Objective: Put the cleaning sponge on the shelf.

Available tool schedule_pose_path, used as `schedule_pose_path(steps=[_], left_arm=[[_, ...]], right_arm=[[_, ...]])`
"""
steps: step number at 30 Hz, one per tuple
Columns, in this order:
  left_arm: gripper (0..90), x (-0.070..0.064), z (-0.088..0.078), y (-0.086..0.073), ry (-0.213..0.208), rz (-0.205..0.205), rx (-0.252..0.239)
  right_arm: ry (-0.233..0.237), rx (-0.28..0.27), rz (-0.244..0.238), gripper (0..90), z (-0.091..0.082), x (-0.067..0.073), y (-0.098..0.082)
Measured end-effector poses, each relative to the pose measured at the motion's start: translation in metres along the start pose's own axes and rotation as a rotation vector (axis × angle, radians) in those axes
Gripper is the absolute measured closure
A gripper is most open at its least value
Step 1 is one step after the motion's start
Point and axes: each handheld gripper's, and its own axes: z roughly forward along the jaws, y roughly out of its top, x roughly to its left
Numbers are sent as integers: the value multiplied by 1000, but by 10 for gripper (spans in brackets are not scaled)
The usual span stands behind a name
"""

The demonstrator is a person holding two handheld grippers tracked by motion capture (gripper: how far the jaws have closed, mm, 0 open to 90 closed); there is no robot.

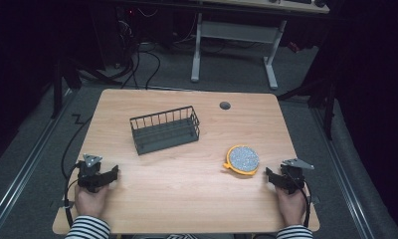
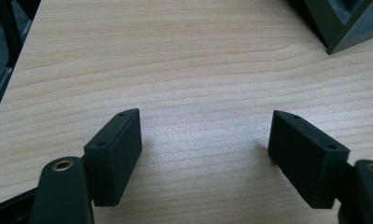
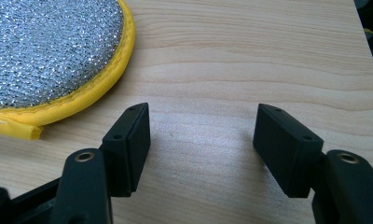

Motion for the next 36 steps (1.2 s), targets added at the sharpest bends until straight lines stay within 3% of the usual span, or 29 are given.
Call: schedule_pose_path(steps=[7, 25, 28, 36], left_arm=[[250, -2, 0, 0, 12, -6, 1], [230, -1, 0, 0, -7, -4, 3], [233, -3, -1, -1, -8, 19, 6], [266, -1, -1, 3, -21, -9, 18]], right_arm=[[6, -3, -12, 349, 0, 0, 0], [12, 1, -6, 329, 0, 1, -1], [12, 1, -7, 328, 0, 1, -1], [18, 0, -14, 328, 0, 1, -1]])
